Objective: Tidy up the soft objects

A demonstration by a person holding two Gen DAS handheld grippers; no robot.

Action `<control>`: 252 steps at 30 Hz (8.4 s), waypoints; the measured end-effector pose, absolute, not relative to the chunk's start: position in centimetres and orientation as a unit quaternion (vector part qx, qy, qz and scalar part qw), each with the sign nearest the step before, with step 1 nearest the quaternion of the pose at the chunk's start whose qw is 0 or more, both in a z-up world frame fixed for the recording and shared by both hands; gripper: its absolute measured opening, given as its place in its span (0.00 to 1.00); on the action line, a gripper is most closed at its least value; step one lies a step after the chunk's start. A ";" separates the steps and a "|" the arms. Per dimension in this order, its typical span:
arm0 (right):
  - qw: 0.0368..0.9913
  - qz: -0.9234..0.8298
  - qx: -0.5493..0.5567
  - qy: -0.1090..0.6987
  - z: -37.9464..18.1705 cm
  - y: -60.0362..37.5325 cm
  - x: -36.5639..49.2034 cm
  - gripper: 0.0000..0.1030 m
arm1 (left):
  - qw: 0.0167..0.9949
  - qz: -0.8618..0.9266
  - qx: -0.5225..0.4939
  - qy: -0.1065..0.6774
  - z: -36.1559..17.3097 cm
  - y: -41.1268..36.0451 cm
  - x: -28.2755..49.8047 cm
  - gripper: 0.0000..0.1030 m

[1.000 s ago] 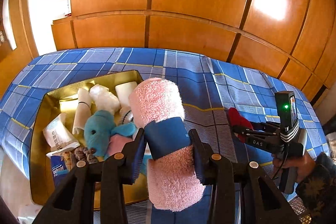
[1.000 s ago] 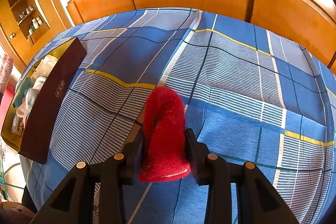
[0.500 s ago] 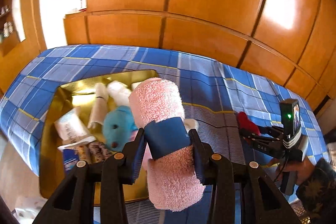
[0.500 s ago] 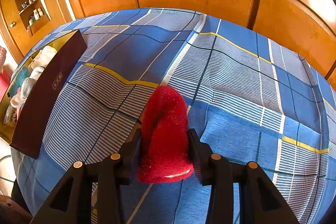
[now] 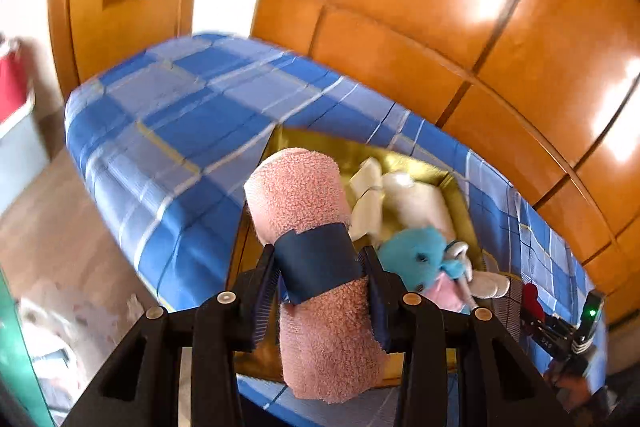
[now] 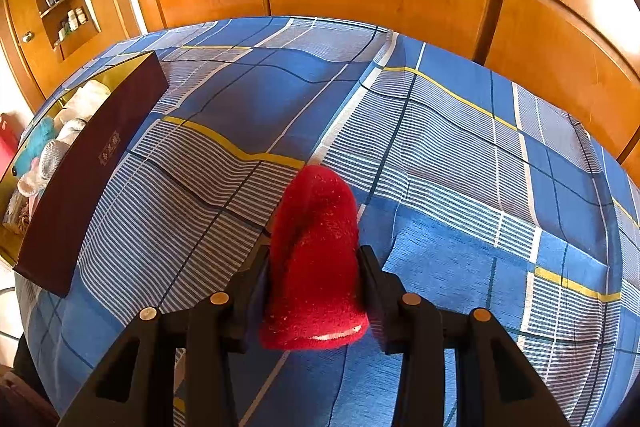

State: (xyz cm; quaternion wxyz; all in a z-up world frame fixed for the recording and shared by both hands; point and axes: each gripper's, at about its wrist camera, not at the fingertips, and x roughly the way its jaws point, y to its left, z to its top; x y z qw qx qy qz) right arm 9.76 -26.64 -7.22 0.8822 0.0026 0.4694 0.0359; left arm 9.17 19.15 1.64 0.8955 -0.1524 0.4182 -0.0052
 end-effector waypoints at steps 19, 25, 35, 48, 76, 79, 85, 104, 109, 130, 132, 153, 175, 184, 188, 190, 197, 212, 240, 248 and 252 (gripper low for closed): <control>0.885 0.036 0.007 0.465 -7.3 -26.8 9.7 0.41 | 0.857 -0.039 -0.146 0.492 -4.8 13.3 16.1 0.44; 0.885 0.036 0.006 0.465 -7.3 -26.8 9.7 0.41 | 0.868 -0.028 -0.125 0.480 -4.4 13.5 15.7 0.56; 0.885 0.032 0.000 0.464 -7.3 -26.7 9.8 0.41 | 0.899 -0.005 -0.078 0.431 -1.6 13.3 12.6 0.60; 0.886 0.022 -0.009 0.462 -7.3 -26.3 9.7 0.41 | 0.929 0.017 -0.041 0.368 1.2 13.2 8.7 0.60; 0.900 0.086 0.017 0.428 -0.1 -18.2 12.1 0.32 | 0.929 0.028 -0.071 0.362 1.0 16.0 7.6 0.61; 0.901 0.125 0.007 0.415 1.5 -14.9 12.8 0.32 | 0.929 0.032 -0.074 0.361 1.0 16.4 7.5 0.61; 0.892 0.188 -0.014 0.410 2.9 -8.9 14.2 0.32 | 0.928 0.045 -0.084 0.360 0.9 17.8 7.3 0.61; 0.844 0.204 -0.081 0.489 -2.4 -0.8 19.5 0.34 | 0.920 0.064 -0.091 0.375 -0.4 18.9 7.5 0.67; 0.845 0.205 -0.075 0.488 -2.4 -0.6 19.8 0.38 | 0.922 0.065 -0.083 0.372 -0.2 18.5 7.4 0.71; 0.880 0.197 -0.062 0.427 -0.5 -1.4 16.3 0.61 | 0.929 0.066 -0.065 0.359 1.0 16.9 6.4 0.88; 0.885 0.192 -0.057 0.420 -0.2 -1.6 15.9 0.61 | 0.930 0.066 -0.064 0.357 1.0 16.6 6.1 0.94; 0.936 0.082 -0.015 0.343 2.0 -5.9 7.0 0.62 | 0.948 0.079 -0.047 0.304 2.3 13.7 2.8 0.99; 0.941 0.085 -0.011 0.328 2.8 -5.6 5.6 0.62 | 0.950 0.089 -0.051 0.294 3.1 14.3 1.9 1.00; 0.940 0.087 -0.014 0.328 2.6 -5.2 5.5 0.62 | 0.949 0.091 -0.052 0.296 3.0 14.4 2.0 1.00; 0.940 0.088 -0.013 0.329 2.6 -5.2 5.5 0.62 | 0.949 0.091 -0.052 0.297 2.9 14.4 1.9 0.99; 0.940 0.088 -0.013 0.328 2.6 -5.1 5.4 0.62 | 0.949 0.091 -0.052 0.297 3.0 14.4 1.9 0.99; 0.940 0.089 -0.013 0.329 2.6 -5.2 5.4 0.62 | 0.949 0.091 -0.052 0.297 2.9 14.4 1.9 0.99; 0.939 0.090 -0.008 0.333 2.4 -5.4 5.5 0.62 | 0.948 0.090 -0.054 0.299 2.8 14.4 1.8 1.00; 0.936 0.088 -0.005 0.340 1.9 -5.4 5.4 0.62 | 0.943 0.119 -0.028 0.309 2.7 13.4 2.1 0.99; 0.935 0.081 -0.001 0.346 1.6 -6.1 5.7 0.62 | 0.944 0.116 -0.024 0.307 2.3 13.4 2.2 0.93; 0.938 0.067 0.002 0.340 2.1 -7.3 5.8 0.62 | 0.939 0.113 -0.028 0.324 2.0 13.4 2.7 0.98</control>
